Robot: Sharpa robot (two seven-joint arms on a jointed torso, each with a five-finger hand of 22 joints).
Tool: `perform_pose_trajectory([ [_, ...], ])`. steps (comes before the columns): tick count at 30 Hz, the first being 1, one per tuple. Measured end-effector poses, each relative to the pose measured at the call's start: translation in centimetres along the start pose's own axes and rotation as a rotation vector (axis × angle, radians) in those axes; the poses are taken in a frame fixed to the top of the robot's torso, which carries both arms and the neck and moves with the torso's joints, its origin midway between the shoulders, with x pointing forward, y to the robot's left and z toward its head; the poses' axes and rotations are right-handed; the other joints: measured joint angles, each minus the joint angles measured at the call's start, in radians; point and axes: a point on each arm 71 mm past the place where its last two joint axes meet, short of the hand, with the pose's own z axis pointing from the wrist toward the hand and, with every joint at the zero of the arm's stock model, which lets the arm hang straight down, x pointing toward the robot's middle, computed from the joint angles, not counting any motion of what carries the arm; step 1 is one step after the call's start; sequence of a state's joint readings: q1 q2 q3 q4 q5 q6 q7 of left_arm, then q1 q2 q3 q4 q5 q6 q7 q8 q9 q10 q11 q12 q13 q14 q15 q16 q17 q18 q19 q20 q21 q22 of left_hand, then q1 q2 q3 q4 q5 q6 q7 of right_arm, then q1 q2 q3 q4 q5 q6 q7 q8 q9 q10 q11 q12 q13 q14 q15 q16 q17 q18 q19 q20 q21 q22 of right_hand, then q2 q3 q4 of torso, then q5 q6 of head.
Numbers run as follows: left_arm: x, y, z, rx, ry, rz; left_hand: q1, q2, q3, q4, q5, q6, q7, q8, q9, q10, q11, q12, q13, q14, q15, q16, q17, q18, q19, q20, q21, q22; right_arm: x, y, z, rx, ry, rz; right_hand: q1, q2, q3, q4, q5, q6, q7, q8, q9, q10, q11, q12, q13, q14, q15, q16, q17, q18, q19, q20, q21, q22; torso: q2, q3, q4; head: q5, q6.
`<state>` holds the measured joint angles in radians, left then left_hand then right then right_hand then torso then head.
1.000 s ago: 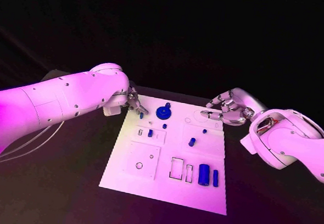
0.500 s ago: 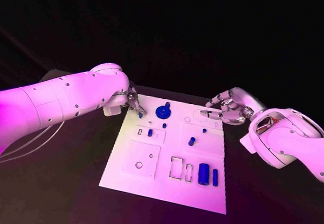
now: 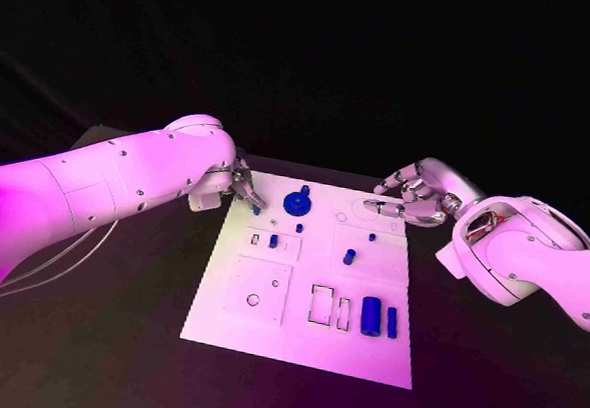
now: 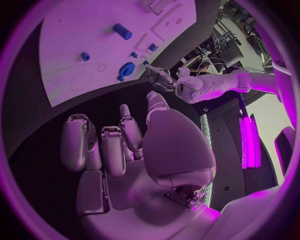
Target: Assemble the parts on the task board
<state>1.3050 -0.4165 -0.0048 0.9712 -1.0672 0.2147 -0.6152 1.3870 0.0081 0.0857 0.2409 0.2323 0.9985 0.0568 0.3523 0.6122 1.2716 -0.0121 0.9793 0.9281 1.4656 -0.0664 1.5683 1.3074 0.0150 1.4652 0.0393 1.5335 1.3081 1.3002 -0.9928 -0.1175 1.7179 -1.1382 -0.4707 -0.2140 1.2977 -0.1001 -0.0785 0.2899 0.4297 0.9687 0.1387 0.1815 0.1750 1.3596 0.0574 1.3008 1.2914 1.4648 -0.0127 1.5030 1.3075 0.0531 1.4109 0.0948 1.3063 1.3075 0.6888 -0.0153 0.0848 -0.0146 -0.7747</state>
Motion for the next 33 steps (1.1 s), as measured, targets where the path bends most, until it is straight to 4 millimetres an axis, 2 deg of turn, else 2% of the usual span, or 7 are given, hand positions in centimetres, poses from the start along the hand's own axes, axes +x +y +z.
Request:
perform_pose_trajectory([
  [3,-0.1,0.1,0.0,0.002,0.002,-0.007,0.052,0.003,0.067,-0.030,-0.001,-0.004,0.004,-0.009,-0.006,0.000,0.000,0.000,-0.002,0.002,-0.002,0.000,0.000,0.000,0.000,0.000,0.001,0.000,0.0,0.0,0.0,0.000,0.000,0.000,0.000,0.000,-0.003,-0.003,0.000,0.000,0.000,0.000,0.000,0.000,0.000,0.000,0.000,0.000,0.000,0.000,0.000,0.000,0.000,0.000,0.000,0.000,0.000,0.0001,0.0000,0.000,-0.001],
  [5,-0.1,0.2,0.0,0.003,0.006,-0.015,0.070,-0.002,0.095,-0.014,0.001,-0.006,0.005,-0.009,-0.006,0.002,-0.002,0.000,-0.005,0.003,-0.003,0.000,0.000,0.000,0.004,-0.004,0.006,0.000,0.0,0.0,0.0,0.000,0.000,0.000,0.000,0.000,-0.003,-0.003,0.000,0.000,0.000,0.000,0.000,0.000,0.000,0.000,0.000,0.000,0.000,0.000,0.000,0.000,0.000,0.000,0.000,0.000,0.000,0.0002,0.0000,0.000,-0.002],
  [8,0.0,0.5,0.0,0.004,0.017,-0.037,0.078,-0.014,0.154,0.045,0.005,-0.009,0.009,-0.008,-0.006,0.015,-0.006,0.000,-0.007,0.003,-0.003,0.000,0.000,0.000,0.004,-0.004,0.007,0.000,0.0,0.0,0.0,0.000,0.000,0.000,0.000,0.000,-0.003,-0.003,0.000,0.000,0.000,0.000,0.000,0.000,0.000,0.000,0.000,0.000,0.000,0.000,0.000,0.000,0.000,0.000,0.000,0.000,0.000,0.0003,0.0001,0.000,-0.002],
  [10,0.0,0.7,-0.1,0.006,0.024,-0.056,0.062,-0.038,0.193,0.063,0.006,-0.009,0.009,0.008,-0.006,0.020,-0.005,0.000,-0.009,0.003,-0.003,0.000,0.000,0.000,0.004,-0.004,0.007,0.000,0.0,0.0,0.0,0.000,-0.001,0.000,0.000,0.000,-0.003,-0.003,0.000,0.000,0.000,0.000,0.000,0.000,0.000,0.000,0.001,0.000,0.000,0.000,0.000,0.000,0.000,0.000,0.000,0.000,-0.001,0.0004,0.0002,-0.001,-0.002],
  [16,0.1,1.5,-0.5,0.022,0.047,-0.130,0.005,-0.095,0.310,0.049,0.006,-0.013,0.005,0.061,-0.006,0.023,-0.002,0.000,-0.010,0.003,-0.003,0.000,0.000,0.000,0.004,-0.004,0.007,0.000,-0.1,-0.1,0.0,0.002,-0.002,-0.001,0.000,0.000,-0.006,0.000,0.000,0.000,0.000,0.000,0.000,0.000,0.000,0.000,0.001,0.000,0.000,0.000,0.000,0.000,0.000,0.000,0.000,0.000,-0.002,0.0003,0.0016,0.000,0.000],
  [25,0.9,2.2,-2.4,0.075,0.086,-0.215,-0.035,-0.135,0.385,0.020,0.006,-0.013,0.005,0.083,-0.005,0.042,-0.009,0.020,0.005,0.003,-0.003,0.000,0.000,0.000,0.004,-0.004,0.015,0.000,-0.2,-0.2,-0.1,0.005,-0.004,-0.001,0.000,0.000,-0.006,0.000,0.005,0.000,0.000,0.000,0.000,0.000,0.000,0.000,0.001,0.000,0.000,0.000,0.000,0.000,0.000,0.000,0.000,0.000,-0.005,0.0003,0.0046,0.006,-0.001],
  [33,1.8,2.0,-4.0,0.123,0.081,-0.228,-0.049,-0.149,0.401,0.015,0.006,-0.013,0.005,0.091,-0.005,0.053,-0.010,0.030,0.015,0.000,-0.007,0.000,0.001,0.000,0.000,-0.007,0.019,0.000,-0.2,-0.3,-0.1,0.006,-0.004,-0.002,0.000,0.000,-0.006,0.000,0.006,0.000,0.000,0.000,0.000,0.000,0.000,0.000,0.001,0.000,0.000,0.000,0.000,0.000,0.000,0.000,0.000,0.001,-0.005,-0.0014,0.0072,0.008,-0.005],
])
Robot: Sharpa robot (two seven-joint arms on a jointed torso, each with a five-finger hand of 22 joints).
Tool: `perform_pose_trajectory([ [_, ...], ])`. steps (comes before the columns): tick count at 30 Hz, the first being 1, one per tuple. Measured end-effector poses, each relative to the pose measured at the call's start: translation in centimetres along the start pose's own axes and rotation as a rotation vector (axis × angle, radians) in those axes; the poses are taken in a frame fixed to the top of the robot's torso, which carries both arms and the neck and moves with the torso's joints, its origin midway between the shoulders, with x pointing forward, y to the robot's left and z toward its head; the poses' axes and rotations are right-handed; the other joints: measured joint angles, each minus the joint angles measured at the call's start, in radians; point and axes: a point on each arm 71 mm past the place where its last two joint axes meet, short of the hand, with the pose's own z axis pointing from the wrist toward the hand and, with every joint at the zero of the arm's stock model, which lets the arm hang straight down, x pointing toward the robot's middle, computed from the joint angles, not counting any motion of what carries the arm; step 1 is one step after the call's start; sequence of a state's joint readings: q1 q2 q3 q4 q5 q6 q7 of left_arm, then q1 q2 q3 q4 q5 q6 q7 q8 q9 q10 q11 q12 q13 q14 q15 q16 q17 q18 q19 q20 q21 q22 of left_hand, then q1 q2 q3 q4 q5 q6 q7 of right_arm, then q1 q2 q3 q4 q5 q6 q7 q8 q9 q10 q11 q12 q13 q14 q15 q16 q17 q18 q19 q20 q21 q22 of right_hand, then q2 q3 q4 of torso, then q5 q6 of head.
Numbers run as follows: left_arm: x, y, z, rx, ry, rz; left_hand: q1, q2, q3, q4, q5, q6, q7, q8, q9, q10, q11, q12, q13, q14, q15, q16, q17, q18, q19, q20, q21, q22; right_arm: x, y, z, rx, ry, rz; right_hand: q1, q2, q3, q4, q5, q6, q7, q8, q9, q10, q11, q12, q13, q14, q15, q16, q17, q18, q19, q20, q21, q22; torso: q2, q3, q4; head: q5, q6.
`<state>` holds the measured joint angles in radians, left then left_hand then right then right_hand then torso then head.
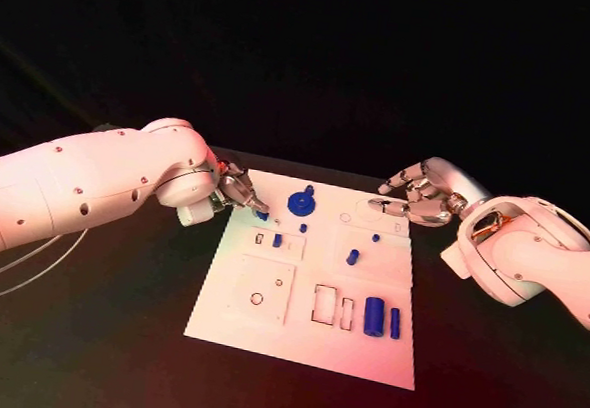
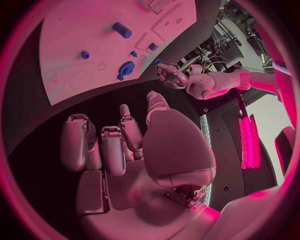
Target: Assemble the parts on the task board
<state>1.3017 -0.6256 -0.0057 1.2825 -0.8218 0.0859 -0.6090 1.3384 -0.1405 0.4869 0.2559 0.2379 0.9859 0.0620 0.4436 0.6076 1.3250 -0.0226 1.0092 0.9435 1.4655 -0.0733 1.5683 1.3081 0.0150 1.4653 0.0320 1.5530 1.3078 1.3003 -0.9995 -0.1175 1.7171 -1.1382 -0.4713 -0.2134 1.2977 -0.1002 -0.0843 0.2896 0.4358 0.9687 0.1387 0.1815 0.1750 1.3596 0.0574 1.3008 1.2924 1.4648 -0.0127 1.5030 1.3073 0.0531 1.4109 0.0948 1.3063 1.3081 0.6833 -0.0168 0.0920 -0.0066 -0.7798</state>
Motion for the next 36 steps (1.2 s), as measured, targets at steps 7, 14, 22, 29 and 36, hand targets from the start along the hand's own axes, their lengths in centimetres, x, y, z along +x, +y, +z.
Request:
perform_pose_trajectory([
  [7,1.3,0.5,-0.3,0.022,-0.038,0.062,-0.013,-0.013,0.030,-0.019,-0.001,0.000,0.000,0.003,0.005,0.004,-0.004,0.000,0.000,0.000,0.000,0.000,0.000,0.000,0.000,0.000,0.004,0.000,0.0,0.0,0.0,-0.001,0.000,0.000,0.000,0.000,0.000,0.000,0.000,0.000,0.000,0.000,0.000,0.000,0.000,0.000,0.000,0.000,0.000,0.000,0.000,0.000,0.000,0.000,0.000,0.000,0.000,0.0000,0.0008,0.003,-0.004],
  [14,2.5,0.7,0.0,0.037,-0.082,0.138,-0.026,-0.026,0.046,-0.030,-0.001,0.000,0.000,0.009,0.005,0.006,-0.006,0.000,-0.011,0.000,0.000,0.000,0.000,0.000,0.000,0.000,0.004,0.000,0.0,0.0,0.0,-0.001,0.000,0.000,0.000,0.000,0.000,0.000,0.000,0.000,0.000,0.000,0.000,0.000,0.000,0.000,0.000,0.000,0.000,0.000,0.000,0.000,0.000,0.000,0.000,0.000,0.000,-0.0004,0.0004,0.006,-0.007],
  [22,3.4,0.9,0.4,0.039,-0.097,0.184,-0.030,-0.038,0.059,-0.042,-0.004,0.000,0.000,0.013,0.012,0.012,-0.005,-0.004,-0.016,0.000,0.000,0.000,0.000,0.000,0.000,0.000,0.004,0.000,0.0,0.0,0.0,-0.003,0.000,0.000,-0.004,0.004,0.000,0.000,0.000,0.000,0.000,0.000,0.000,0.000,0.000,0.000,0.000,0.000,0.000,0.000,0.001,0.000,0.000,0.000,-0.004,0.000,0.002,0.0002,-0.0013,0.006,-0.012],
  [29,3.5,1.0,0.4,0.032,-0.098,0.201,-0.038,-0.046,0.066,-0.049,-0.004,0.004,-0.004,0.013,0.013,0.019,-0.011,-0.004,-0.017,0.000,-0.007,0.000,0.000,0.000,0.004,-0.004,0.008,0.000,0.0,0.0,-0.1,-0.005,0.000,0.001,-0.004,0.004,0.000,0.000,0.000,0.000,0.000,0.000,0.000,0.000,0.000,0.000,0.000,0.000,0.000,0.000,0.001,0.000,0.000,0.000,-0.004,0.000,0.001,0.0012,-0.0012,0.005,-0.015],
  [36,3.6,1.2,0.4,0.018,-0.084,0.217,-0.043,-0.051,0.079,-0.063,-0.007,0.004,-0.004,0.013,0.013,0.019,-0.011,-0.004,-0.017,0.000,-0.007,0.000,0.000,0.000,0.004,-0.004,0.008,0.000,0.0,0.1,-0.1,-0.008,0.001,0.001,-0.004,0.004,0.000,0.000,0.004,0.000,0.000,0.004,0.000,0.000,0.000,0.000,0.000,0.000,0.000,0.000,0.001,0.000,0.000,0.000,-0.003,0.000,0.000,0.0011,-0.0009,0.007,-0.015],
])
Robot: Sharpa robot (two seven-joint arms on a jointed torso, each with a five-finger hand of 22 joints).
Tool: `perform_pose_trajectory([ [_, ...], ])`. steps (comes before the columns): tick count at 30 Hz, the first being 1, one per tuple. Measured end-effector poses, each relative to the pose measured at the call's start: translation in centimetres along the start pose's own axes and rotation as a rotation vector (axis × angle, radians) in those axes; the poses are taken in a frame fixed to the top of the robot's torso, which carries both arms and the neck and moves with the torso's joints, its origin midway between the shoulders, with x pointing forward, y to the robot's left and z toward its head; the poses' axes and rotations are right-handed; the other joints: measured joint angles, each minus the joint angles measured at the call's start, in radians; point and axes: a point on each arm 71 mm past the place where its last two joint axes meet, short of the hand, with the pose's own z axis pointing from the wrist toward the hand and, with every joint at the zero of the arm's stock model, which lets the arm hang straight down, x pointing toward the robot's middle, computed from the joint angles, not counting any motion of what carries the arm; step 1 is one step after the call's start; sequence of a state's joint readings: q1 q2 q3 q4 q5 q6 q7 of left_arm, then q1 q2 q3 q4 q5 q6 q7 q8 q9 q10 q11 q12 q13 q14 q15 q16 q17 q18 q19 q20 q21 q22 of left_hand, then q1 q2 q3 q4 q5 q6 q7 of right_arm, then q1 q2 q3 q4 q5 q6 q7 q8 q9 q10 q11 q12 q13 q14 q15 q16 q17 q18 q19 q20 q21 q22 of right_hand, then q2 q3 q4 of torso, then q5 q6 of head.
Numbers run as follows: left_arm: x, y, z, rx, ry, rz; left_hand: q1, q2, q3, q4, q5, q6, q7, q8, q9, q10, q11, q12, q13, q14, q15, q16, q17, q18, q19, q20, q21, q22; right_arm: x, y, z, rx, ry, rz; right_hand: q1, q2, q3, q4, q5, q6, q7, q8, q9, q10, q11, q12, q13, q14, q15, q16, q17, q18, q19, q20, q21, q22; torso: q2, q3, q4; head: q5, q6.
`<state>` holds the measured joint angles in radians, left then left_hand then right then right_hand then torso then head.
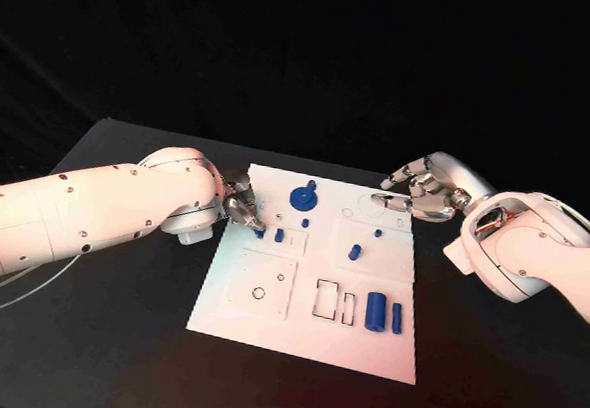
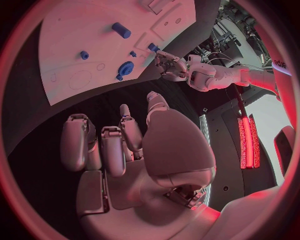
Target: Assemble the parts on the task board
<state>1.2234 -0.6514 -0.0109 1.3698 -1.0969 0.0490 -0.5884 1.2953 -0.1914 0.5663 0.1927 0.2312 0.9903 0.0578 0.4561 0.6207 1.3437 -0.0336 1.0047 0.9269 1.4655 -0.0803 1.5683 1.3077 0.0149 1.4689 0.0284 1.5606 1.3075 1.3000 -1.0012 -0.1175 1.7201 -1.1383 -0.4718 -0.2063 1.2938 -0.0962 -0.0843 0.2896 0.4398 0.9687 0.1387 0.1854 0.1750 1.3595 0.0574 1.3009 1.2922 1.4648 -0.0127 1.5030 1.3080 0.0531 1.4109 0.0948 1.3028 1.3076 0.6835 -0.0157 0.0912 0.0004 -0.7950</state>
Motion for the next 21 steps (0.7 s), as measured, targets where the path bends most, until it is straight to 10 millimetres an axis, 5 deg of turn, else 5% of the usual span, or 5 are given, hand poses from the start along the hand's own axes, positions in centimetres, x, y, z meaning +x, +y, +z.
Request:
perform_pose_trajectory([
  [21,0.12,-0.10,0.00,-0.013,0.020,0.020,-0.009,-0.009,0.011,-0.011,-0.003,0.001,-0.001,0.004,0.000,0.007,0.000,0.000,0.000,0.000,0.000,0.000,0.000,0.000,-0.004,-0.004,0.000,0.000,0.00,0.05,-0.03,-0.005,0.000,0.000,0.000,0.000,0.000,0.000,0.000,0.000,0.000,0.000,0.000,0.000,0.000,0.000,0.000,0.000,0.000,0.000,0.000,0.000,0.000,0.000,0.000,0.000,0.000,-0.0003,0.0002,0.003,0.000],
])
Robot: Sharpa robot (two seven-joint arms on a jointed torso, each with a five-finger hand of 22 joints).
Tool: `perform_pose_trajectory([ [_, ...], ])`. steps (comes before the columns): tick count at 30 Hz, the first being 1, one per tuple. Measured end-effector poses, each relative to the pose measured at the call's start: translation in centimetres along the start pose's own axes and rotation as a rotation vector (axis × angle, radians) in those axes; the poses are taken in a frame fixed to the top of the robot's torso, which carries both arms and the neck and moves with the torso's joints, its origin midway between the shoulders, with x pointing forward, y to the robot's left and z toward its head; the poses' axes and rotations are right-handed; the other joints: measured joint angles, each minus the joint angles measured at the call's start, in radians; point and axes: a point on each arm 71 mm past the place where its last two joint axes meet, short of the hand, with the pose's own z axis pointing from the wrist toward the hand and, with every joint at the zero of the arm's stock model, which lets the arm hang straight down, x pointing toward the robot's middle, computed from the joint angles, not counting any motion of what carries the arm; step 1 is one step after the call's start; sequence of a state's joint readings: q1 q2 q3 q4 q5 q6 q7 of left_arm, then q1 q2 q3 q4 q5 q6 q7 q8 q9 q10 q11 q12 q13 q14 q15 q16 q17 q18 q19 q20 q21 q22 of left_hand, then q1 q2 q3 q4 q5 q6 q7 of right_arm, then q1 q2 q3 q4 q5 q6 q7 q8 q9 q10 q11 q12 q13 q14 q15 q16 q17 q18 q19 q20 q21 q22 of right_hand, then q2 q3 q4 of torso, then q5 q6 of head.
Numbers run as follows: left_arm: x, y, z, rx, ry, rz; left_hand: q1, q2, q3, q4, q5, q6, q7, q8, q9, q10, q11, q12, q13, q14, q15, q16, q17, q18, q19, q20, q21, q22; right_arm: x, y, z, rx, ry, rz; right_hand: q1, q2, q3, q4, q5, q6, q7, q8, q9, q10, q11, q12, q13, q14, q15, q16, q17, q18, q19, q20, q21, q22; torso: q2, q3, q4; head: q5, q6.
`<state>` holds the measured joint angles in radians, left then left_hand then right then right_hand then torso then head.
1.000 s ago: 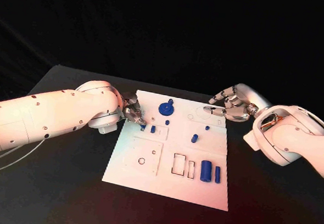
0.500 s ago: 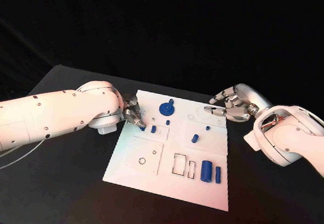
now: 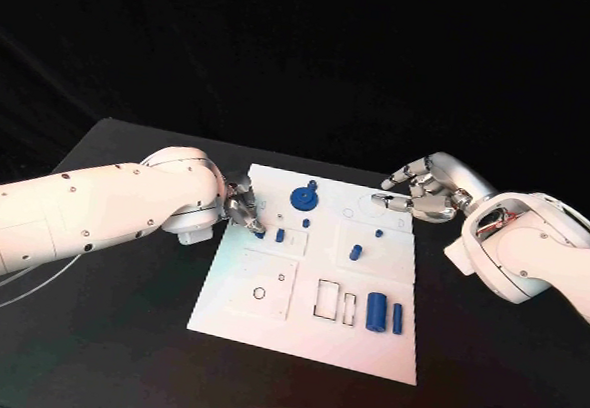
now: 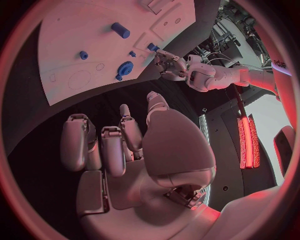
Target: Assemble the parts on the task board
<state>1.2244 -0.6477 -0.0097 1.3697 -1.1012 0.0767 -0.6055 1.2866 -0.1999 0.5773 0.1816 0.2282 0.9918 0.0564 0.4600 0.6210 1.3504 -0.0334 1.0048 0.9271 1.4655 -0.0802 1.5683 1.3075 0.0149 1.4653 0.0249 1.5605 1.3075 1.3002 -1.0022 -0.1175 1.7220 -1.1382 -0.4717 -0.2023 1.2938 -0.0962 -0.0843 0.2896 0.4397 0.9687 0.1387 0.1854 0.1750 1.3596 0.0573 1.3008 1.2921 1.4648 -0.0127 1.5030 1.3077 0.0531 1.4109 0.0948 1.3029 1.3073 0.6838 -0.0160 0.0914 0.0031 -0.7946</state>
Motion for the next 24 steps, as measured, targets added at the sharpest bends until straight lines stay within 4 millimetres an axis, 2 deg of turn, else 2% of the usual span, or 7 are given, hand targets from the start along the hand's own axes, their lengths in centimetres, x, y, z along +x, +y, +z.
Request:
perform_pose_trajectory([
  [4,-0.01,-0.04,0.03,-0.002,0.001,0.001,-0.007,0.003,0.000,0.000,0.000,0.004,0.004,0.004,0.000,0.006,-0.002,0.000,0.000,0.001,-0.001,0.000,0.000,0.000,0.000,0.000,0.001,0.000,-0.01,-0.01,-0.01,0.000,0.000,0.000,0.000,0.000,0.000,0.000,0.000,0.000,0.000,0.000,0.000,0.000,0.000,0.000,0.000,0.000,0.000,0.000,0.000,0.000,0.000,0.000,0.000,0.000,0.000,-0.0002,-0.0001,-0.001,0.000],
  [15,-0.05,-0.17,0.27,-0.014,0.003,0.000,-0.059,0.000,0.031,-0.051,-0.003,0.005,0.002,0.017,0.024,0.013,-0.006,0.012,0.007,0.002,-0.013,0.000,0.000,0.000,0.004,-0.004,0.005,0.000,-0.01,0.01,-0.04,-0.001,0.000,0.000,0.000,0.000,0.000,0.000,0.000,0.000,0.000,0.000,0.000,0.000,0.000,0.000,0.000,0.000,0.000,0.000,0.000,0.000,0.000,0.000,0.000,0.001,0.000,0.0001,-0.0007,-0.003,-0.003],
  [24,-0.09,-0.22,0.38,-0.023,0.007,0.003,-0.080,0.002,0.037,-0.071,-0.003,0.009,0.006,0.018,0.029,0.015,-0.008,0.024,0.016,0.000,-0.014,0.000,0.000,0.000,0.000,-0.007,0.005,0.000,-0.03,0.00,-0.08,-0.001,0.000,0.000,0.000,0.000,-0.005,0.000,0.003,0.000,0.000,0.000,0.000,0.000,0.000,0.000,-0.002,0.000,0.000,0.000,0.000,0.000,0.000,0.000,0.000,0.001,0.000,0.0002,-0.0007,-0.004,-0.006],
])
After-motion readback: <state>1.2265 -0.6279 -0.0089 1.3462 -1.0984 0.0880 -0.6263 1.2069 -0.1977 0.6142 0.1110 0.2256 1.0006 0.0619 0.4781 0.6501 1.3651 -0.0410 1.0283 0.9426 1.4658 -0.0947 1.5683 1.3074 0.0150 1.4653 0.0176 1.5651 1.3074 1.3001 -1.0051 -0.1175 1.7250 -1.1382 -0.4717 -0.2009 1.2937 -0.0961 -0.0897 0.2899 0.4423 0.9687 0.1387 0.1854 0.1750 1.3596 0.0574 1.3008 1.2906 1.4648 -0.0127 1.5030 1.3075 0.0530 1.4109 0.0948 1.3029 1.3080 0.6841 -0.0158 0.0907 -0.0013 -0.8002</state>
